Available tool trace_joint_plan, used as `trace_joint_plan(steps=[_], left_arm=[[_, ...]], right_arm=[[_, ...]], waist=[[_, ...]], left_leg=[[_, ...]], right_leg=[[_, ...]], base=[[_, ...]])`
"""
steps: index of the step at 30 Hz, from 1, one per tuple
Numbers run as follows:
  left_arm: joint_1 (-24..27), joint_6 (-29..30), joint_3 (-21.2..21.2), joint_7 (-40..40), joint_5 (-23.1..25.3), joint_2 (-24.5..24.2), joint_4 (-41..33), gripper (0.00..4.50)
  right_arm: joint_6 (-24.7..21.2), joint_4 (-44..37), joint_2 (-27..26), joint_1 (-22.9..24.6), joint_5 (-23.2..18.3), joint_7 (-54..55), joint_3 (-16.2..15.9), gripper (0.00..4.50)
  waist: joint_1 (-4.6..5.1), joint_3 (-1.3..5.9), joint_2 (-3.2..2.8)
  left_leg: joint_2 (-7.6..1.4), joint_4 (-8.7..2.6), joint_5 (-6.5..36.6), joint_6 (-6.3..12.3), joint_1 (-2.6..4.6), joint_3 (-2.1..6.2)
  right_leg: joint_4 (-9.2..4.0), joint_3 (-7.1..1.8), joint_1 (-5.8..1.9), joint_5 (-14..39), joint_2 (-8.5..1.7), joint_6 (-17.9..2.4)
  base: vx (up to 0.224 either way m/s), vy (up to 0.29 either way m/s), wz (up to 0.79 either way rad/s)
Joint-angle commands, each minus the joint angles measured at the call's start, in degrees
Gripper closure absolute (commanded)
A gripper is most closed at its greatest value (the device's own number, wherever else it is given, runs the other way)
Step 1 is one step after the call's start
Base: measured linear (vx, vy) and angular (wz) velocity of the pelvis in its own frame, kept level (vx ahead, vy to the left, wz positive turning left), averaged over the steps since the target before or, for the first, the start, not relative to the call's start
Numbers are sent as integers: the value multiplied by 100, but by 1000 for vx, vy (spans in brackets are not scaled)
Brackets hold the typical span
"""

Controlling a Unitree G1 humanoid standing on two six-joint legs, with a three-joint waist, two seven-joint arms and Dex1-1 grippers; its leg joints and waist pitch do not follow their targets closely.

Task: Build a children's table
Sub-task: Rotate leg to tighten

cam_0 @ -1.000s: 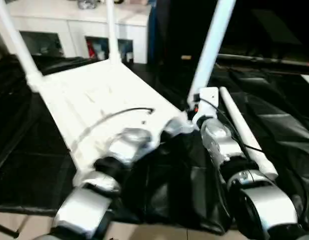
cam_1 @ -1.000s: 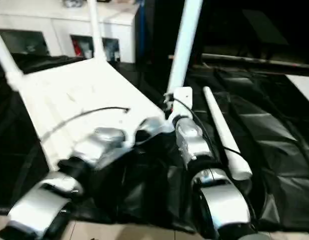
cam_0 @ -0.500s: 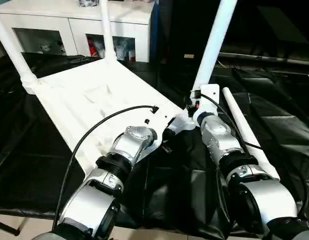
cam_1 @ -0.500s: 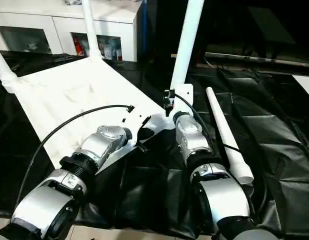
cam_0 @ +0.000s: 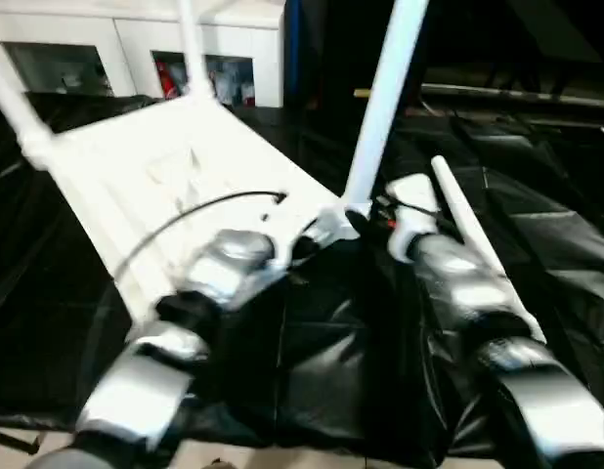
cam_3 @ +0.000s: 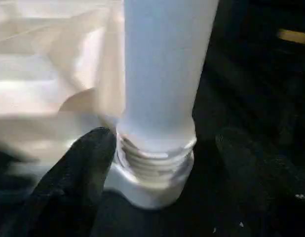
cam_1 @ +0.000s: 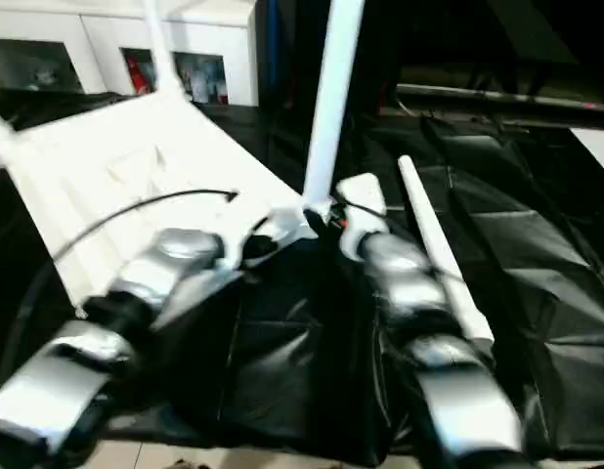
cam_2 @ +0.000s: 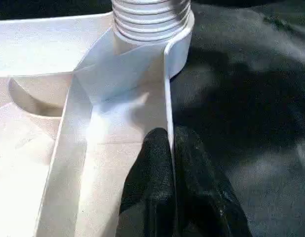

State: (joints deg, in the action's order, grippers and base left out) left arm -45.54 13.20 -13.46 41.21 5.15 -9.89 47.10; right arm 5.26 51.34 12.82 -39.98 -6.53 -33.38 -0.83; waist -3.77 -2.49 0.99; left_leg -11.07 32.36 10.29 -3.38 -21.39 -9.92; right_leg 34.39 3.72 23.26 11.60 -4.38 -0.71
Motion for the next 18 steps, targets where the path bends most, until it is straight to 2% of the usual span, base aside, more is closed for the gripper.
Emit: trace_joint_plan(steps=[1,3,5,7,8,11,13,18], left_arm=[[268,-466,-213,756,-57,-154,-229,450],[459,-780,-332,1414,-205,-310,-510,450],[594,-737,-431,1891,-324,-461,-774,450],[690,-837,-486,2197,-396,-597,-949,450],[742,-904,-479,2371,-478,-651,-1050,450],[837,-823,-506,2698,-582,-769,-1276,450],[911,-823,-537,2900,-591,-895,-1415,450],[971,-768,-485,3051,-648,-947,-1556,450]], right_arm=[[-80,-581,315,293,29,-655,-262,49],[-31,-856,492,488,36,-934,-303,49],[-85,-1133,597,655,-108,-1291,-294,49],[-276,-1607,747,920,-303,-1867,-404,49],[-376,-1837,859,1063,-328,-2140,-522,49],[-399,-2111,984,1245,-364,-2451,-656,49],[-357,-2230,1071,1356,-370,-2727,-784,49],[-362,-2242,1050,1366,-264,-2760,-780,49]], waist=[[-55,368,50],[-78,345,61],[-110,320,38],[-130,304,12],[-176,308,26],[-217,315,25],[-253,309,39],[-243,313,50]], left_leg=[[-209,-222,138,1037,51,12],[-228,-243,346,941,57,13],[-248,-270,705,730,80,-6],[-260,-293,834,624,95,-6],[-279,-293,851,534,102,-6],[-274,-284,790,504,108,-27],[-273,-291,844,454,104,-27],[-250,-292,838,365,91,-21]], right_leg=[[-223,-233,-404,-1002,-389,-1739],[-259,-242,-395,-612,-410,-1714],[-301,-257,-377,-67,-396,-1632],[-319,-260,-351,155,-390,-1568],[-298,-265,-361,156,-375,-1517],[-275,-265,-333,23,-375,-1548],[-285,-268,-326,163,-393,-1484],[-290,-271,-329,305,-405,-1405]], base=[[0,0,0],[0,0,0],[0,0,0],[0,0,0],[0,0,0],[0,0,0],[0,0,0],[0,0,0]])
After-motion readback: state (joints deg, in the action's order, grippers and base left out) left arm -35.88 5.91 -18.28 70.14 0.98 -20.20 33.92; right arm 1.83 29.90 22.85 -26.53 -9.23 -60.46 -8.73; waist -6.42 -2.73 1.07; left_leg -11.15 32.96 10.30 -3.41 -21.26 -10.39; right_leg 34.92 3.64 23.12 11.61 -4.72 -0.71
